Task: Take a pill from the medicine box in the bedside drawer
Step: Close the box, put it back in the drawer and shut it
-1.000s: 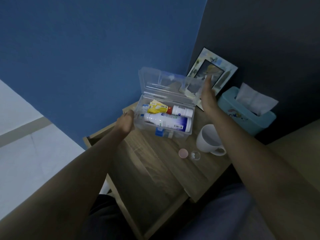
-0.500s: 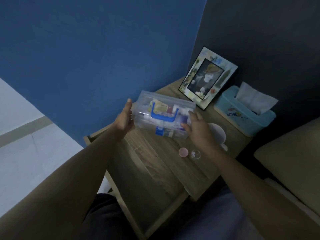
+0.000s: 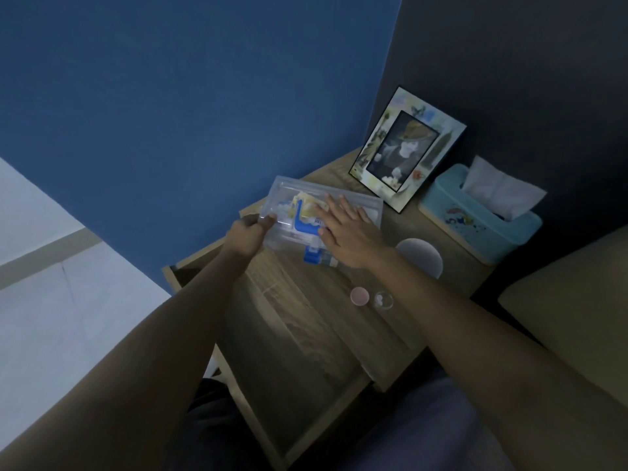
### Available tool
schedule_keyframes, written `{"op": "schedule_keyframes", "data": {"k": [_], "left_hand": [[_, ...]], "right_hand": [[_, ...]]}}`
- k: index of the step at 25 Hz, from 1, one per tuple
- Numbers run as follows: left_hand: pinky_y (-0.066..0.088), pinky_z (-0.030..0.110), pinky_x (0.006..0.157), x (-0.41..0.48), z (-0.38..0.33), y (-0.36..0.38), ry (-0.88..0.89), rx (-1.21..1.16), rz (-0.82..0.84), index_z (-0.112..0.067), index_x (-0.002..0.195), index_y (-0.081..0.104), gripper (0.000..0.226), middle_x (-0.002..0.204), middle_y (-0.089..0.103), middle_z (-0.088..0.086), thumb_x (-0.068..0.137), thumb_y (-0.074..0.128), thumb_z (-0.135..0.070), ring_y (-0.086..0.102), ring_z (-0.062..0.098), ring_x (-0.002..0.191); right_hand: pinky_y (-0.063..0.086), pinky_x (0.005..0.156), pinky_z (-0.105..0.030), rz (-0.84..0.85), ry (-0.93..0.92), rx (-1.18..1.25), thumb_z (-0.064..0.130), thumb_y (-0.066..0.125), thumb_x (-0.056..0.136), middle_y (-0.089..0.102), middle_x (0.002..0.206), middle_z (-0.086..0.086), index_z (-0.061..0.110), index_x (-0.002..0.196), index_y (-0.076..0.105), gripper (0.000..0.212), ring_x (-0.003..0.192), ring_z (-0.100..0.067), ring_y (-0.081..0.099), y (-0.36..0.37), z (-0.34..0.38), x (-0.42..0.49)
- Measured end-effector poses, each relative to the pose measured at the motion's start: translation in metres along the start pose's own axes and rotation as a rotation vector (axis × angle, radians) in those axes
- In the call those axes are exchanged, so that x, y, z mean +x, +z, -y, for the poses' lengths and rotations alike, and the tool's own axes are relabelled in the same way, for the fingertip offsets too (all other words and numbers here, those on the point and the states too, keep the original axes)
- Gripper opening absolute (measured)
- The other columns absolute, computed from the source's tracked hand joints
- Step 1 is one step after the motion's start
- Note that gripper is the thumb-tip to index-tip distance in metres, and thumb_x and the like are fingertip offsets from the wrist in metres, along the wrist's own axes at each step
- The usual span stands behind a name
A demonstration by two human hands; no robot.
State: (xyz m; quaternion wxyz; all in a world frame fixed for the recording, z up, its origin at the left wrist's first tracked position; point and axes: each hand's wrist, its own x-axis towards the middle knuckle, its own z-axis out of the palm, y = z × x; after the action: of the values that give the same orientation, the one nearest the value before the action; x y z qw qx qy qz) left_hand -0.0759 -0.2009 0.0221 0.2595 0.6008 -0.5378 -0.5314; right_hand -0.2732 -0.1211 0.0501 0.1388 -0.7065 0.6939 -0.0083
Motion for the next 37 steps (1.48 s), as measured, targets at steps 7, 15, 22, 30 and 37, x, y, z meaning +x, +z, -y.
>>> {"op": "schedule_keyframes", "data": {"k": [7,15,22,30,37], "left_hand": [[0.048,0.031,0.080,-0.026,0.009,0.017,-0.034,-0.213,-0.180,-0.013,0.123,0.054,0.051,0.110,0.060,0.003,0.089,0.046,-0.051,0.059,0.018,0.098],[0.048,0.021,0.063,-0.054,0.019,0.071,-0.280,-0.457,0.169,-0.015,0.095,0.060,0.026,0.085,0.060,0.011,0.090,0.037,-0.003,0.058,0.020,0.076],[0.041,0.020,0.062,-0.064,0.014,0.049,-0.259,-0.506,0.362,-0.006,0.080,0.060,0.025,0.061,0.064,0.002,0.087,0.037,0.002,0.056,0.012,0.064],[0.048,0.014,0.053,-0.057,0.018,0.047,-0.052,-0.370,0.302,-0.010,0.077,0.066,0.024,0.069,0.066,0.003,0.091,0.057,-0.028,0.061,0.007,0.059],[0.046,0.021,0.058,-0.053,0.018,0.046,-0.042,-0.266,0.222,-0.011,0.074,0.068,0.026,0.068,0.068,0.003,0.086,0.063,-0.033,0.063,0.007,0.056]], "right_hand": [[-0.002,0.118,-0.042,-0.043,0.003,-0.018,0.039,0.017,0.100,-0.003,0.160,0.003,0.032,0.148,0.005,0.050,0.147,-0.020,-0.007,0.010,-0.003,0.004],[-0.006,0.118,-0.040,0.001,0.028,0.051,0.039,0.014,0.099,-0.006,0.159,0.009,0.037,0.147,0.004,0.048,0.146,-0.014,-0.010,0.009,-0.006,0.006],[-0.008,0.116,-0.037,0.021,0.013,0.081,0.040,0.012,0.099,-0.007,0.159,0.011,0.039,0.146,0.003,0.048,0.145,-0.012,-0.011,0.010,-0.009,0.008],[-0.009,0.115,-0.036,0.024,0.007,0.077,0.039,0.015,0.099,-0.008,0.159,0.010,0.038,0.146,0.003,0.049,0.145,-0.012,-0.012,0.010,-0.010,0.009],[-0.004,0.117,-0.041,0.050,-0.017,0.041,0.057,0.033,0.092,-0.010,0.159,0.007,0.036,0.147,0.002,0.067,0.146,-0.016,-0.011,0.007,-0.012,0.007]]}}
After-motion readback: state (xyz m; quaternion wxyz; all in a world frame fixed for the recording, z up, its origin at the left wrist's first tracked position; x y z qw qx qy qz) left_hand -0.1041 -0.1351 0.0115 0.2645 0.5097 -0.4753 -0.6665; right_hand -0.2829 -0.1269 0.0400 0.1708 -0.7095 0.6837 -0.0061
